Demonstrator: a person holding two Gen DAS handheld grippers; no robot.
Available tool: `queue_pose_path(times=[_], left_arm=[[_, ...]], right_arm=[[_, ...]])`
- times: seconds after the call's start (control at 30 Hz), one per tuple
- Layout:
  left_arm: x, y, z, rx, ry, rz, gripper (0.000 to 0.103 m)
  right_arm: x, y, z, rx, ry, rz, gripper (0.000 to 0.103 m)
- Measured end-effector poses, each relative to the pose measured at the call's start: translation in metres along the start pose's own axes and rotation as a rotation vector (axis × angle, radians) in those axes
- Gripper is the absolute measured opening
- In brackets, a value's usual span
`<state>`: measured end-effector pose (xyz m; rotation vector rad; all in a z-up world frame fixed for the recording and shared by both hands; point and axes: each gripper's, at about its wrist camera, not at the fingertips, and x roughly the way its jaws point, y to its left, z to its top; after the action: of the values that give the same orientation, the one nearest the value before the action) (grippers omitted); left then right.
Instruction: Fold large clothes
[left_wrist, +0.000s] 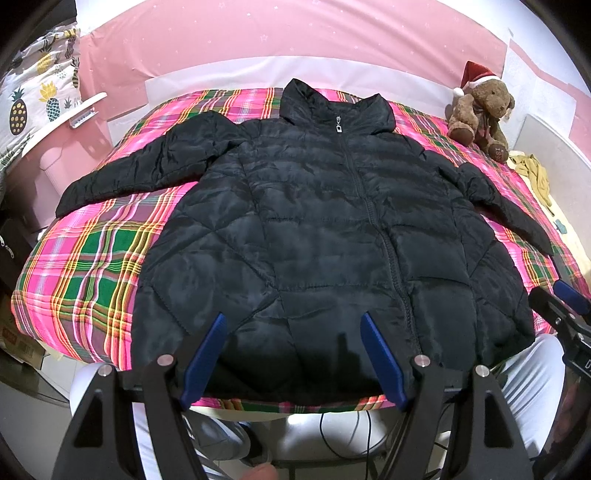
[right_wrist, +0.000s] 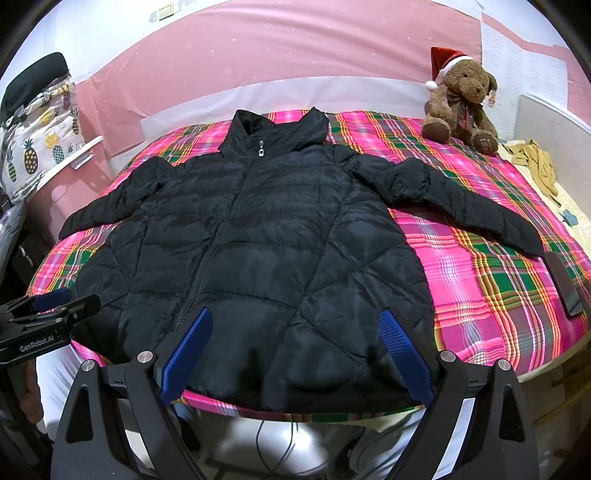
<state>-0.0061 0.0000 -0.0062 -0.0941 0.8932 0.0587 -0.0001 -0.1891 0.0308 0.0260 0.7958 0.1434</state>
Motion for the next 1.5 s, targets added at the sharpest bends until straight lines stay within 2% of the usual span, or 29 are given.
queue_pose_path(times=[0.77,1.03,1.3,1.5], left_arm=[[0.013,0.001,0.003,0.002,0.036,-0.004,0.077],[0.023,0.007,0.013,-0.004,0.044,-0.005,0.077],[0.039,0.037,0.043,-0.043,0.011,-0.008,0.077],[0.063,0.087,0.078,-0.124,-0.036,0.009,0.077]], right_arm=[[0.013,-0.002,-0.004,0.000,0.017,0.003,0.092],[0.024,0.002,0.008,-0.003,0.028,0.008,0.092],[0.047,0.018,0.039,-0.048,-0.002,0.043,0.092],[0.082,0.035,0.075,-0.098,-0.004,0.088,0.092]])
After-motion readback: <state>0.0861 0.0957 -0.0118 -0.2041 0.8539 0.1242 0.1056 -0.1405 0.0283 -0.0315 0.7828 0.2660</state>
